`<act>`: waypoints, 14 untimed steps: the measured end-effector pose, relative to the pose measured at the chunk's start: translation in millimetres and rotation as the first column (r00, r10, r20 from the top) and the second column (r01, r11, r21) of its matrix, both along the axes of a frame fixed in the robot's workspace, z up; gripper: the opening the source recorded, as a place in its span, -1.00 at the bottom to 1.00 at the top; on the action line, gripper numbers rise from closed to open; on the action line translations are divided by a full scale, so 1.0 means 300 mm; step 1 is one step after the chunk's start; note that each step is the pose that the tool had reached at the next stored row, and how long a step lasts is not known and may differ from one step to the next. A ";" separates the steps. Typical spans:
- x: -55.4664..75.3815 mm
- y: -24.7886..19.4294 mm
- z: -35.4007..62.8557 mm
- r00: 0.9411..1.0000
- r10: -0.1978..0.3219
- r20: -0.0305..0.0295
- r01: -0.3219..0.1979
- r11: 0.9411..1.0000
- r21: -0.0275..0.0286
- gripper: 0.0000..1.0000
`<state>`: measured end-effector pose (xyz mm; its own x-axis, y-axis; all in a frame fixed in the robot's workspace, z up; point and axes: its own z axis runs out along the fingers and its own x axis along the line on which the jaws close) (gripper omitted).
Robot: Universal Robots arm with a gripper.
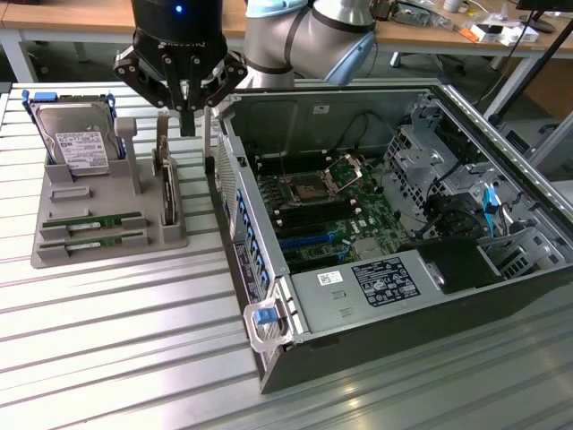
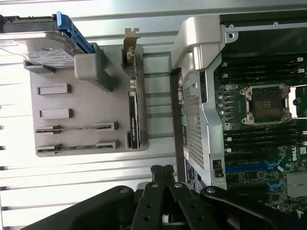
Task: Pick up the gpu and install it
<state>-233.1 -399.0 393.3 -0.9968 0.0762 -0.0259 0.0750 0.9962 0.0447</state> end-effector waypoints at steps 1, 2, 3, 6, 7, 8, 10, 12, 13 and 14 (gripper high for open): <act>-0.005 0.000 0.000 1.000 0.000 0.000 0.000 1.000 0.000 -0.80; -0.009 0.000 0.000 1.000 0.000 0.000 0.000 1.000 0.000 -0.80; -0.013 0.000 0.000 1.000 0.000 0.000 0.000 1.000 0.000 -0.80; -0.036 0.000 0.000 1.000 0.000 0.000 0.000 1.000 0.000 -0.80; -0.043 0.000 0.000 1.000 0.000 0.000 0.000 1.000 0.000 -0.80; -0.052 0.000 0.000 1.000 0.000 0.000 0.000 1.000 0.000 -0.80; -0.060 0.000 0.000 1.000 0.000 0.000 0.000 1.000 0.000 -0.80; -0.076 0.000 0.000 1.000 0.000 0.000 0.000 1.000 0.000 -0.80; -0.083 0.000 0.000 1.000 0.000 0.000 0.000 1.000 0.000 -0.80; -0.090 0.000 0.000 1.000 0.000 0.000 0.000 1.000 0.000 -0.80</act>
